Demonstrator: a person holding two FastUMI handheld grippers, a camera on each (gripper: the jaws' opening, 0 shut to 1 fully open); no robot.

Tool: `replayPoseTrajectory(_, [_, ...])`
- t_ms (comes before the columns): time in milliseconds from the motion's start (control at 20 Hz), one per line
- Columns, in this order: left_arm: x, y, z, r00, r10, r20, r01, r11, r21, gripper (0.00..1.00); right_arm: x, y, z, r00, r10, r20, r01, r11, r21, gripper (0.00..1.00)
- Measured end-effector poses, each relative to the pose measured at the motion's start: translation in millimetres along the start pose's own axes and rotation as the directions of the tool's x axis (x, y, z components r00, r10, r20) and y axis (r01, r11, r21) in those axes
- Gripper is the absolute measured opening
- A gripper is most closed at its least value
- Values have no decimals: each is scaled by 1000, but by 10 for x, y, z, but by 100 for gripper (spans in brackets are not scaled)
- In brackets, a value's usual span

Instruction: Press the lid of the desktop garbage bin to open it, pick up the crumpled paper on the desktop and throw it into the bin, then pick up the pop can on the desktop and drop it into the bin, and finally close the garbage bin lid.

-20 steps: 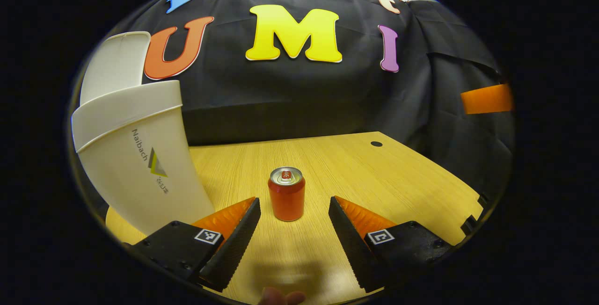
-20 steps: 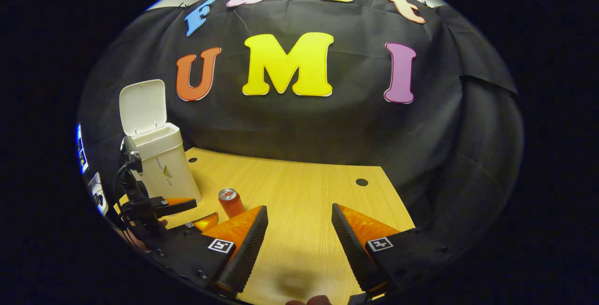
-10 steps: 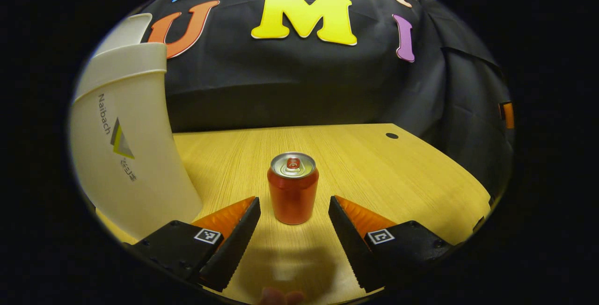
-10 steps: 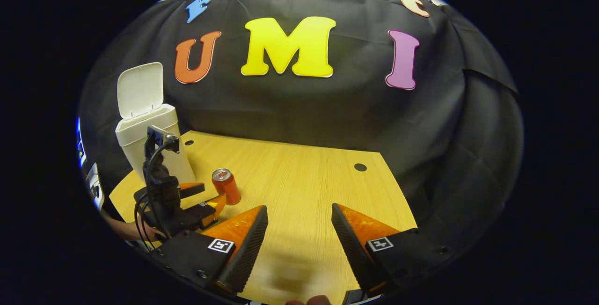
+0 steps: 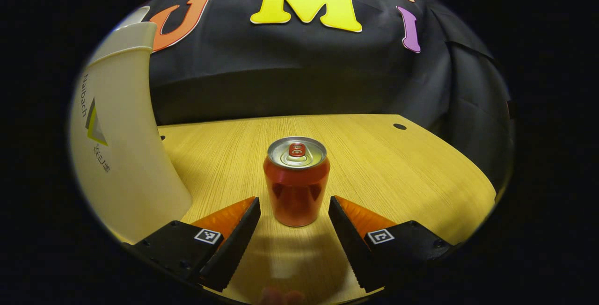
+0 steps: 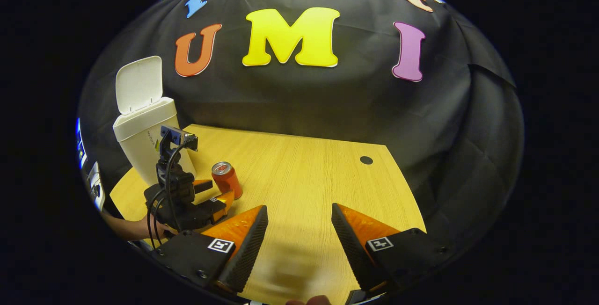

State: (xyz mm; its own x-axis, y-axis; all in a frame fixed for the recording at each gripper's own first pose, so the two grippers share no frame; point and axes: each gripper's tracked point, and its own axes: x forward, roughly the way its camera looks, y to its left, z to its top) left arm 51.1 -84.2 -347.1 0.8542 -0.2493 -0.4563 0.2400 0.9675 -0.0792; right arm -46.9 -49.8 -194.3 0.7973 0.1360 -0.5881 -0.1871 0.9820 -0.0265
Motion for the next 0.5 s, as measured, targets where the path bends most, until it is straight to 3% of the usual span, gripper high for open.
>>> replayPoseTrajectory(500, [230, 12, -68, 999, -4, -43, 4, 1000, -15, 97, 160, 65, -30, 999, 18, -39, -18, 1000, 1, 87])
